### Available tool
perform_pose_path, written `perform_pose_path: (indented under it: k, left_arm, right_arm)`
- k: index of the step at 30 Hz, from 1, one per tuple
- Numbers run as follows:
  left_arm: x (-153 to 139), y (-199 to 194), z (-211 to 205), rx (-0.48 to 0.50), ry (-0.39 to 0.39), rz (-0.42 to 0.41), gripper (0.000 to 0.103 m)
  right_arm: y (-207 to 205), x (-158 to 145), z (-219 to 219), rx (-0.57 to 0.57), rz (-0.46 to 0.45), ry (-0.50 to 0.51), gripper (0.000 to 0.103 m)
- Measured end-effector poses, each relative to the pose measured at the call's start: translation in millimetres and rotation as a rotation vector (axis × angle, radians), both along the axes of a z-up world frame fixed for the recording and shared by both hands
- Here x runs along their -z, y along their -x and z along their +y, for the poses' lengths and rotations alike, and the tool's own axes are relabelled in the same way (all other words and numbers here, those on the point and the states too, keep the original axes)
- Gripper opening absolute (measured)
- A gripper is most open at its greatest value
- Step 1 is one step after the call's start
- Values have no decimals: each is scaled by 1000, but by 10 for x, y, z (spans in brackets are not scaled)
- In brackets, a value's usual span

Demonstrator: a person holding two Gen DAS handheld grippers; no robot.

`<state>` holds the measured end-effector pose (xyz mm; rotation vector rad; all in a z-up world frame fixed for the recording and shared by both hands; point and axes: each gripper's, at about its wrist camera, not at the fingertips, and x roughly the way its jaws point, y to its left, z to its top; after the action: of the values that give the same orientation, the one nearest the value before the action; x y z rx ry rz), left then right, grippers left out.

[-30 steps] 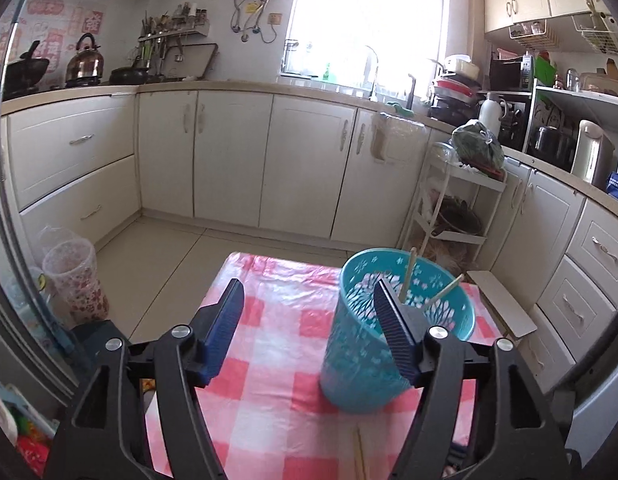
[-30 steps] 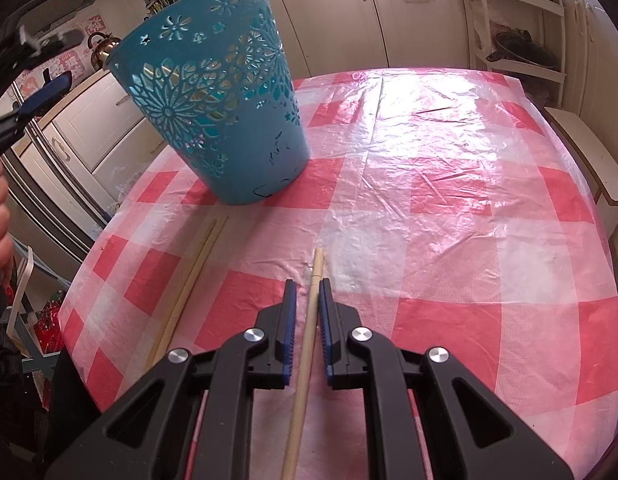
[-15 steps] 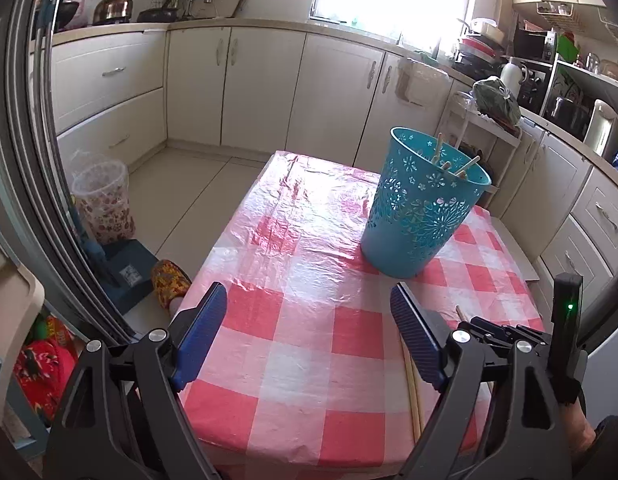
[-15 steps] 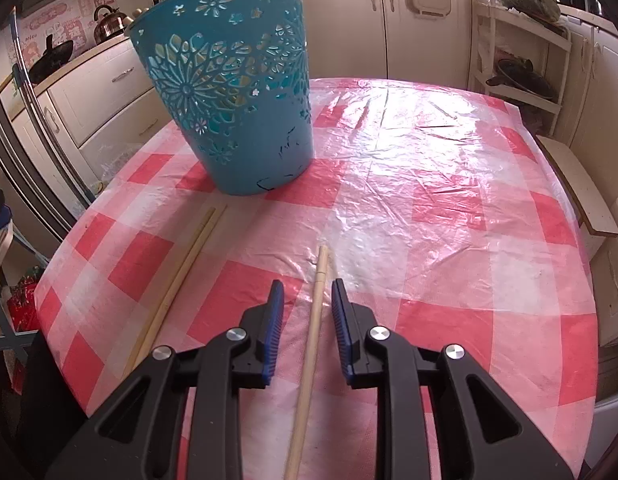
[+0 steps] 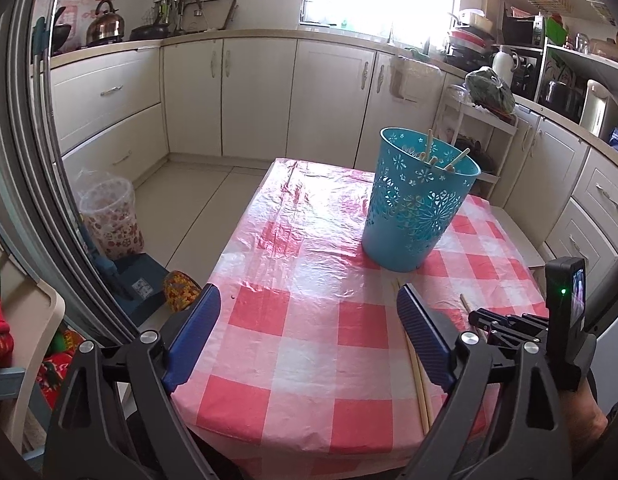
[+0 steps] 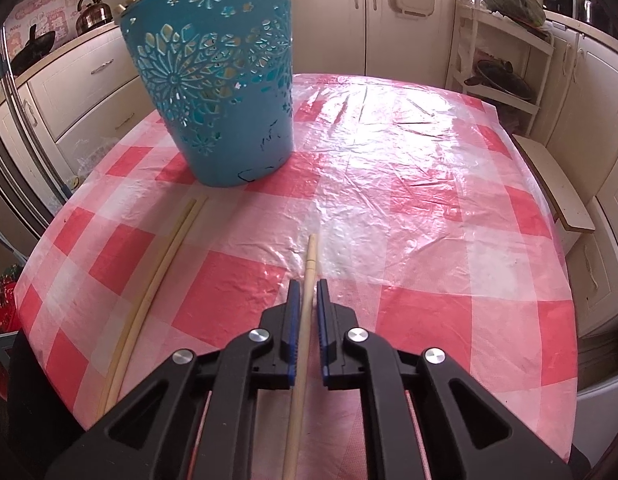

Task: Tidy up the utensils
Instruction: 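Lift the chopstick with the right tool, carry over the basket, open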

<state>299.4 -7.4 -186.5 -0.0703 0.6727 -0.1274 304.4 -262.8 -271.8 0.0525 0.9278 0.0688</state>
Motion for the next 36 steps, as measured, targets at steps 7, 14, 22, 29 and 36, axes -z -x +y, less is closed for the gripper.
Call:
perform_pose_path:
  k: [7, 14, 22, 29, 36]
  left_arm:
    - [-18, 11, -84, 10, -29, -7, 86]
    - [45, 1, -87, 9, -28, 17, 87]
    - [62, 27, -93, 15, -32, 24, 87]
    - [159, -13, -8, -3, -18, 61, 87]
    - [218, -61, -25, -5, 0, 77, 87]
  right_arm:
    - [-2, 3, 15, -23, 2, 25, 9]
    - [44, 0, -109, -4, 14, -32, 7]
    - [36, -12, -82, -33, 22, -9, 6]
    - [157, -448, -327, -1, -89, -315, 6]
    - [-97, -1682, -312, -46, -444, -492, 6]
